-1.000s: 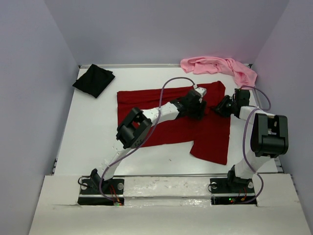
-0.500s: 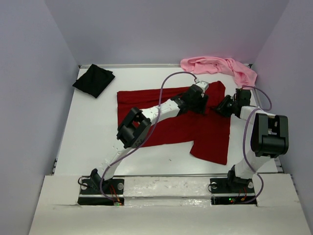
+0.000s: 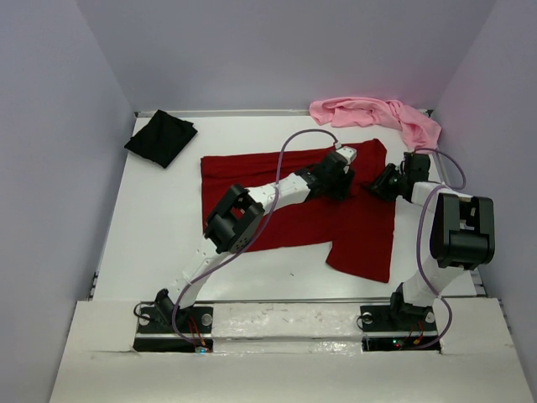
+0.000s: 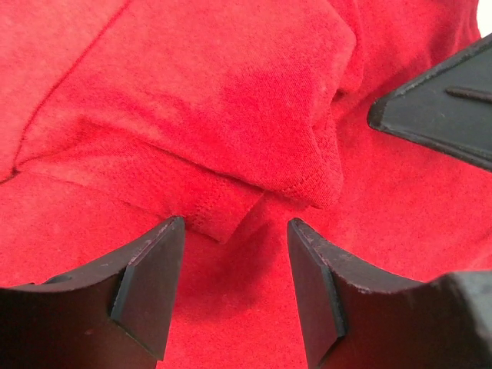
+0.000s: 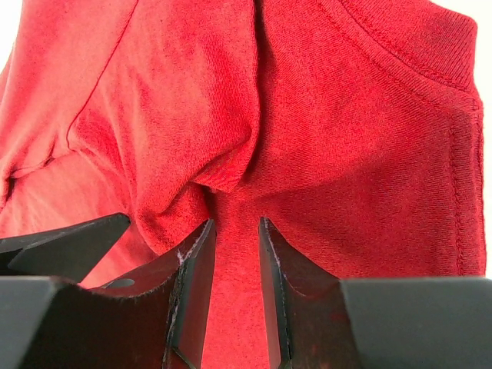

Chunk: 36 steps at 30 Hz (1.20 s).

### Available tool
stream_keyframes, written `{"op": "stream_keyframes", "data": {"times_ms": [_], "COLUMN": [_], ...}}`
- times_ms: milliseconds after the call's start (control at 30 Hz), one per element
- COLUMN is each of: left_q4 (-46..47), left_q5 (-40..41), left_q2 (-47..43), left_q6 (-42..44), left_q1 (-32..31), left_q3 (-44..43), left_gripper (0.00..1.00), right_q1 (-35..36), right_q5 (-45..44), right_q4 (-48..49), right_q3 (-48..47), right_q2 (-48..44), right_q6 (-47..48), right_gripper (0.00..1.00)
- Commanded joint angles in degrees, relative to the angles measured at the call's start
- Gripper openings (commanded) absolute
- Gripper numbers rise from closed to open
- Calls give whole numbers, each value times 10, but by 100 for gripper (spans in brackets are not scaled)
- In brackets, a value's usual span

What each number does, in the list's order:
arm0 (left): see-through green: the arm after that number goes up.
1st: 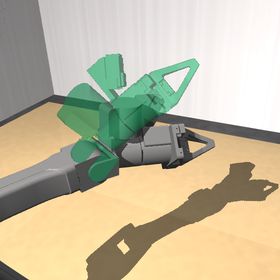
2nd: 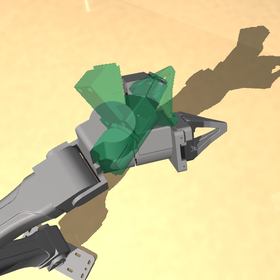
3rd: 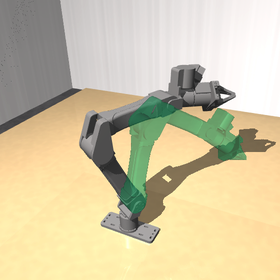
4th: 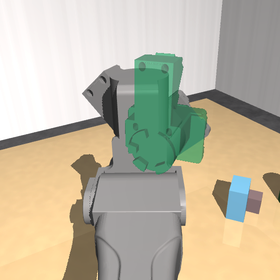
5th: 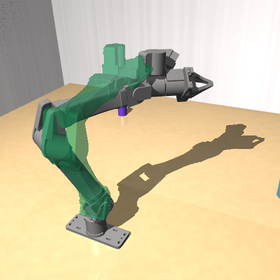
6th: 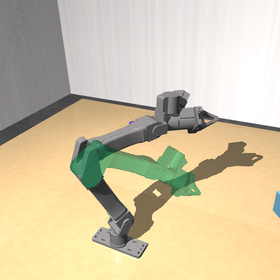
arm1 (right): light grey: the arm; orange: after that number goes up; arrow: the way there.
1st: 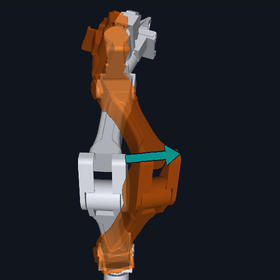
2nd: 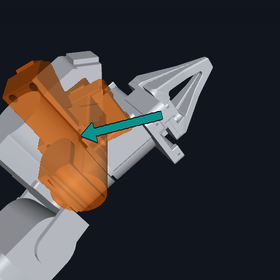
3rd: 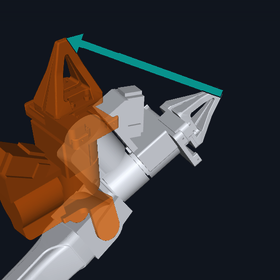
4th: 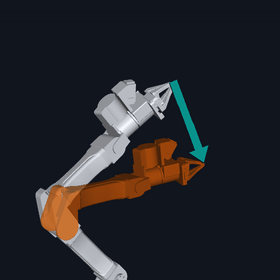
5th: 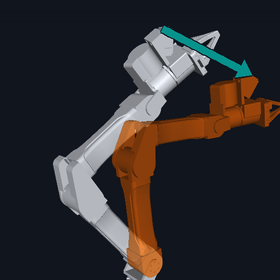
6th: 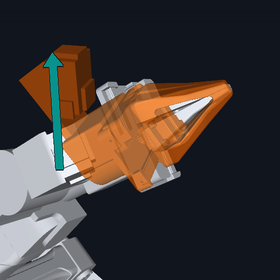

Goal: Fold and stack the t-shirts
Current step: Fold the tshirt

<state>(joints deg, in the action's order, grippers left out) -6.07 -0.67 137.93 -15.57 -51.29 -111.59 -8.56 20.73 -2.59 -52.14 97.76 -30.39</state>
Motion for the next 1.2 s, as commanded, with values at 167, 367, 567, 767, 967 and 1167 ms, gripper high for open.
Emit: {"op": "stream_keyframes", "data": {"times_ms": [167, 367, 567, 767, 967, 1167], "left_q4": [4, 3, -2, -9, -10, -11], "left_q5": [22, 27, 24, 29, 35, 30], "left_q2": [-3, 4, 14, 9, -1, 6], "left_q6": [18, 24, 27, 31, 33, 30], "left_q1": [0, 0, 0, 0, 0, 0], "left_q3": [-42, -51, -58, -57, -47, -48], "left_gripper": [61, 45, 54, 65, 68, 57], "right_q1": [-3, -3, -3, -3, -3, -3], "right_q5": [-9, -8, -10, -9, -7, -4], "right_q4": [6, 7, 6, 3, 0, 0], "right_q3": [-19, -28, -48, -67, -80, -87], "right_q2": [3, 20, 36, 46, 52, 61], "right_q6": [10, 9, 3, 0, 0, -3], "right_gripper": [35, 35, 35, 35, 35, 35]}}
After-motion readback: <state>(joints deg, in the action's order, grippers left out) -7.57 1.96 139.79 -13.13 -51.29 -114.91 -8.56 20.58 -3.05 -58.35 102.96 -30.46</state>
